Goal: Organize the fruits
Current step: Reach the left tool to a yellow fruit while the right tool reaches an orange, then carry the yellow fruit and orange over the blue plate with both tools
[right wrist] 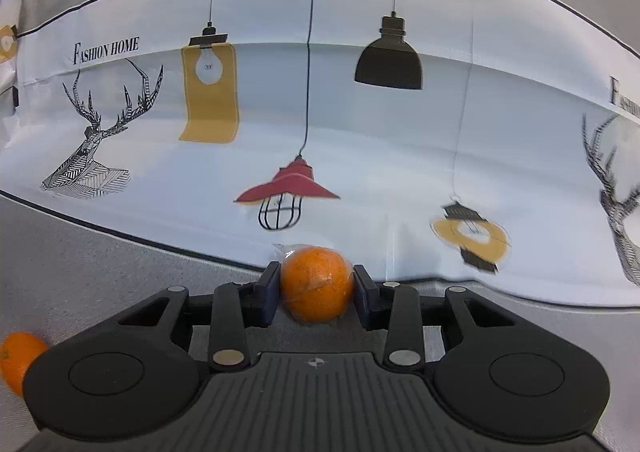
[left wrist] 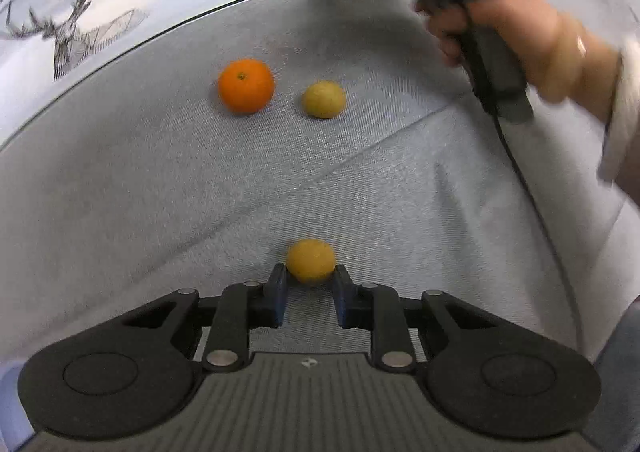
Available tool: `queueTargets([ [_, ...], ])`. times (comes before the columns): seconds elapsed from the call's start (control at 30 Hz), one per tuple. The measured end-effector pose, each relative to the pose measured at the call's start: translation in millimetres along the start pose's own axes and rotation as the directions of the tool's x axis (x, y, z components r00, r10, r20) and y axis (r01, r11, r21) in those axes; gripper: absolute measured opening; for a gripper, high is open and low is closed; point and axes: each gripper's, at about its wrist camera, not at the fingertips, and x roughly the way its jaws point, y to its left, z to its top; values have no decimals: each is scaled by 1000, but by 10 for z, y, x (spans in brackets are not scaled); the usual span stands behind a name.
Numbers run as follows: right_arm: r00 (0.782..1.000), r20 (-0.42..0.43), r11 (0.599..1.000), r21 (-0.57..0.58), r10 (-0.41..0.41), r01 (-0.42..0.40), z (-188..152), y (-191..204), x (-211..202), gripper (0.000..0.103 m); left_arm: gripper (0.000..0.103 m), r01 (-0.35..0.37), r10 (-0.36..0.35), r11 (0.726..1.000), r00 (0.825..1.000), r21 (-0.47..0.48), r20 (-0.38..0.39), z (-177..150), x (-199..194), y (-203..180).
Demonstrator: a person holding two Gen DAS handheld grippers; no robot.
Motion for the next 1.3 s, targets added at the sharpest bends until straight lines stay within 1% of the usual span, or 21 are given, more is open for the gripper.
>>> queueTargets([
  [0.07,999,-15,999,22,-42,42,-51,-52,-114,39,26,-10,10,1000,1000,-12,9,-31,-70,32],
  [0.13,995,-35,994,61,-90,92,-160,-139,-333,39,26,-20,21,999,999,-29,44,-92,-225,79],
  [0.2,993,-39,987,112,-113,117,-288,-232,-669,39,26,-15,19,998,997,-57,79,-166,-425,118],
  [0.27,990,-36,979,149,-134,137,-396,-277,-1045,39,26,-27,36,997,993,-78,114,-250,-658,103],
  [0.37,990,-13,969,204,-143,142,-510,-251,-1703,39,26,-61,77,992,986,-108,146,-339,-1017,72],
  [0.5,991,29,952,283,-131,118,-583,-5,-2566,39,26,-89,114,986,978,-142,177,-586,-1446,31],
  [0.57,992,56,951,296,-112,91,-610,187,-2946,39,26,-89,119,983,975,-164,187,-800,-1724,9],
  [0.63,994,77,952,302,-76,50,-658,422,-3319,39,26,-102,135,979,973,-178,188,-988,-1952,-32],
  [0.7,997,78,952,305,-14,-10,-703,663,-3603,39,26,-121,159,972,970,-203,182,-1250,-2175,-41],
  [0.77,997,65,949,309,51,-69,-755,910,-3843,39,26,-134,174,962,972,-237,159,-1538,-2367,-17],
  [0.83,992,48,941,314,120,-129,-817,1144,-4036,39,26,-151,193,954,971,-260,142,-1788,-2501,17],
  [0.97,972,0,928,296,237,-226,-974,1662,-4355,39,26,-193,245,928,961,-318,132,-2306,-2770,115],
  [1.07,961,-15,933,242,277,-266,-1028,2014,-4562,39,26,-198,268,910,951,-364,153,-2654,-2963,164],
  [1.17,951,-22,936,183,309,-300,-1052,2269,-4755,39,26,-204,292,899,939,-387,183,-2883,-3115,149],
  [1.23,951,-16,943,139,309,-304,-1047,2401,-4868,39,26,-202,301,895,932,-398,204,-3030,-3188,127],
  [1.3,953,-4,948,109,302,-300,-1034,2490,-4962,39,26,-192,300,893,929,-408,217,-3139,-3232,104],
])
